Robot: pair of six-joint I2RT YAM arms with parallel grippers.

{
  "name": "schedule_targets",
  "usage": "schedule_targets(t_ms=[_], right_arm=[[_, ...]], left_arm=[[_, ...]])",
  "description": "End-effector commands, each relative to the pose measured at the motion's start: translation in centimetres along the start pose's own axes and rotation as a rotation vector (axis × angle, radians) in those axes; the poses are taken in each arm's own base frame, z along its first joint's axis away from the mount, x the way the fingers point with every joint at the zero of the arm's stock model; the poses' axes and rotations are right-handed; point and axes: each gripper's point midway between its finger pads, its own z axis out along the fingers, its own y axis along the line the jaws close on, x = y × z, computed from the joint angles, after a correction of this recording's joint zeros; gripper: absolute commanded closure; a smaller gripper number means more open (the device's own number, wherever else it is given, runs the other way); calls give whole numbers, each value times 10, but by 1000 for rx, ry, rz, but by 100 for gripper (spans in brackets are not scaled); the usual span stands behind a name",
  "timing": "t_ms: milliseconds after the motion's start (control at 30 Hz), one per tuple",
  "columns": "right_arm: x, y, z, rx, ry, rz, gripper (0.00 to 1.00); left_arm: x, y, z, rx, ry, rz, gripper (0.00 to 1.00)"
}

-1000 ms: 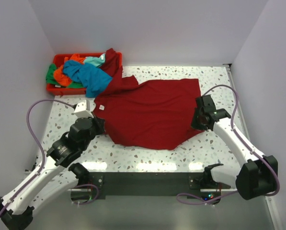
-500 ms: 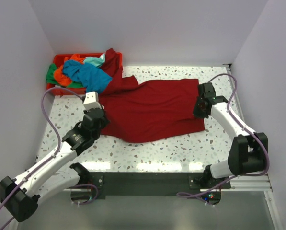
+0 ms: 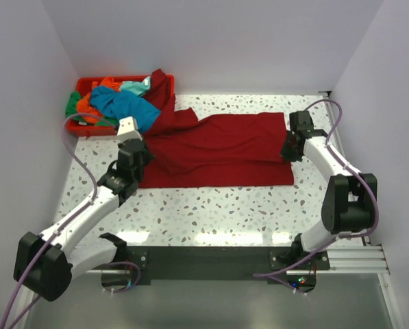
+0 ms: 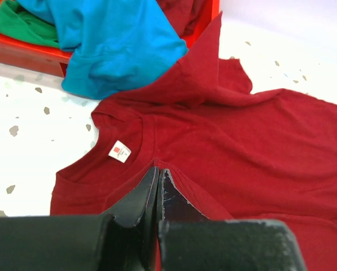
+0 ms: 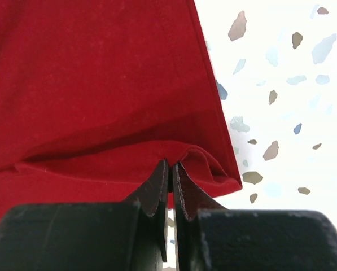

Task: Fold and stack the t-shirts
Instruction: Fold the tshirt

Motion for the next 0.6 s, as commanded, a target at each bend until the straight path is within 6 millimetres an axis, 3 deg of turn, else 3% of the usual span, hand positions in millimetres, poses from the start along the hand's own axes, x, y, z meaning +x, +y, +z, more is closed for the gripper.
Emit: schedule_targets(t_ms=[0, 233, 433, 567], right_arm=[[-22, 5, 6, -13, -40, -4, 100], [-25, -1, 20, 11, -20, 0, 100], [-34, 0, 24, 20, -20, 0, 100], [-35, 0, 34, 35, -6, -2, 100]], left_arm=[[-30, -19, 15, 46, -81, -11, 100], [-36, -10, 23, 11, -113, -26, 100], [-34, -2, 44, -19, -91, -18, 100], [-21, 4, 59, -28, -60, -5, 100]])
